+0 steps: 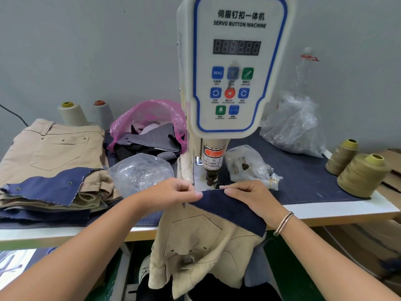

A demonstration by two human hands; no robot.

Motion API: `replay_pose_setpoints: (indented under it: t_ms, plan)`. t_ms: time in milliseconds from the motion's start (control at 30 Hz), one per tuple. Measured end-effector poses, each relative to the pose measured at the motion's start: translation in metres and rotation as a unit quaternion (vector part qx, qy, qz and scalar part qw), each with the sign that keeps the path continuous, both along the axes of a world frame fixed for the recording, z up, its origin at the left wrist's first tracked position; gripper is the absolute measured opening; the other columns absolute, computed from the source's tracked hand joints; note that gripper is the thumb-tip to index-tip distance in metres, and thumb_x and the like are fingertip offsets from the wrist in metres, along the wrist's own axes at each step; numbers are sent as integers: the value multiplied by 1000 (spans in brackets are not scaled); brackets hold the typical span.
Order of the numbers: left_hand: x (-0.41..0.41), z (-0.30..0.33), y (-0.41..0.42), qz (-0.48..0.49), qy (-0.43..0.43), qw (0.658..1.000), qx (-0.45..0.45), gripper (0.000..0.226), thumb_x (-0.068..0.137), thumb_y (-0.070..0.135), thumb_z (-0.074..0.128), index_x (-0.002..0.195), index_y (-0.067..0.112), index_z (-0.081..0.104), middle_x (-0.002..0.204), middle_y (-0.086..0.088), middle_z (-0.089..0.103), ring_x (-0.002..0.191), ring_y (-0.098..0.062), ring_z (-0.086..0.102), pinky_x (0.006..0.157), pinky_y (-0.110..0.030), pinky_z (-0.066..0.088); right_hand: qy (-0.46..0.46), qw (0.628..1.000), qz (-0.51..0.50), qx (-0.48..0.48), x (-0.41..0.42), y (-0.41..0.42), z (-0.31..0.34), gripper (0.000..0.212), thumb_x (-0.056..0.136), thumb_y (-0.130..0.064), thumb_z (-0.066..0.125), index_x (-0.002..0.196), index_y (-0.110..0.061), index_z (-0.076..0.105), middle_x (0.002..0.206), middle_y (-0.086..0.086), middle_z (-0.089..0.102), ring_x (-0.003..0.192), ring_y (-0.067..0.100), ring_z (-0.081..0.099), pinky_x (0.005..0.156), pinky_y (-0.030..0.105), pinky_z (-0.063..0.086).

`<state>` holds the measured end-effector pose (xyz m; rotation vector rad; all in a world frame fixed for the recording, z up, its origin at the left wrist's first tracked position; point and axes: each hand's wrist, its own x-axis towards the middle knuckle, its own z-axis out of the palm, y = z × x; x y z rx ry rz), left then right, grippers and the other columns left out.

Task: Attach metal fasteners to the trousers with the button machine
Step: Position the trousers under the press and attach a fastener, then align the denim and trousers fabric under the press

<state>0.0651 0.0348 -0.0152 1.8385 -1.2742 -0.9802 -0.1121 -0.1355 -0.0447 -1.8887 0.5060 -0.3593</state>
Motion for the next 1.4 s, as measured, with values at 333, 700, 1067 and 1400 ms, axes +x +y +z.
replay_pose_setpoints:
  t_ms: [333, 700, 1067, 1400]
  plan:
    - [-1, -2, -1, 11, -20, 998, -51, 28, 97, 27, 52, 71, 16, 52, 67, 6, 43, 62, -6, 38, 57, -16, 31, 3, 995, -25, 96, -2, -17, -7, 20, 81, -44, 66, 72, -28, 71, 75, -7, 69, 72, 4, 61, 70, 25, 45]
    - [2, -40, -6, 80, 203, 971, -101, 23, 79, 40, 64, 65, 24, 54, 68, 2, 49, 62, -10, 43, 55, -19, 33, -58, 983, -67, 158, -2, -14, -21, 23, 88, -26, 63, 67, -25, 71, 71, -4, 68, 67, 2, 61, 60, 14, 48]
    - [-3, -50, -6, 112, 272, 945, -144, 19, 79, 32, 61, 61, 24, 58, 60, 6, 55, 52, -5, 50, 47, -14, 38, -71, 983, -83, 146, 0, -10, -25, 24, 90, -24, 62, 68, -26, 72, 69, -5, 68, 64, 0, 61, 57, 13, 46]
    - [-4, -53, -6, 124, 296, 934, -156, 20, 72, 36, 68, 62, 25, 57, 61, 3, 54, 53, -8, 49, 49, -17, 39, -53, 986, -87, 136, 1, -8, -23, 24, 90, -28, 61, 68, -28, 72, 70, -5, 69, 64, 2, 62, 57, 14, 46]
